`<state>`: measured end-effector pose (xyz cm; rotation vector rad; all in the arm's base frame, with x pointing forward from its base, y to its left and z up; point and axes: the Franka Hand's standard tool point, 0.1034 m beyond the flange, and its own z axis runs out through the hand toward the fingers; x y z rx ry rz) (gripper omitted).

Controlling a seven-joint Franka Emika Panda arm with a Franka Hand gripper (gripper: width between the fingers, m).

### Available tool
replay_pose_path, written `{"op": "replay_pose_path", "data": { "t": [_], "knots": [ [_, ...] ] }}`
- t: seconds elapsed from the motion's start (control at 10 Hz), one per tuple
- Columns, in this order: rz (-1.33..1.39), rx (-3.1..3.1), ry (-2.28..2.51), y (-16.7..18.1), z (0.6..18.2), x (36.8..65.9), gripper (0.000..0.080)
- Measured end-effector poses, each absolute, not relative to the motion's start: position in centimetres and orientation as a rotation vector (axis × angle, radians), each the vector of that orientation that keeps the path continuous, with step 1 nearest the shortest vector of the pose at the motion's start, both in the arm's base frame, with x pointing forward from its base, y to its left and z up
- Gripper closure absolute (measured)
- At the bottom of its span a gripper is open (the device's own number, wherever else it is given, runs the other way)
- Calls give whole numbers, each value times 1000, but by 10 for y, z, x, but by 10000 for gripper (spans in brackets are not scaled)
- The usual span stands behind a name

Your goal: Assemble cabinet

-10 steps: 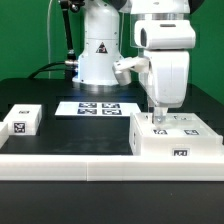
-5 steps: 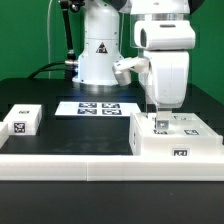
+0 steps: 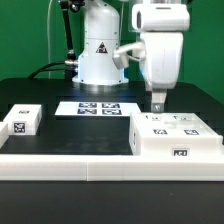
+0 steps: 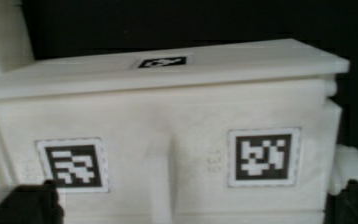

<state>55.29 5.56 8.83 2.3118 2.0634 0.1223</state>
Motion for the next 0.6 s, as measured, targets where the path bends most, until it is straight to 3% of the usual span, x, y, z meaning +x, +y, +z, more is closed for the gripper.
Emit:
{"op": "replay_pose_path", "data": {
  "t": [0.6],
  "knots": [
    [212,2368,1956,57,90,542,2]
  ]
}}
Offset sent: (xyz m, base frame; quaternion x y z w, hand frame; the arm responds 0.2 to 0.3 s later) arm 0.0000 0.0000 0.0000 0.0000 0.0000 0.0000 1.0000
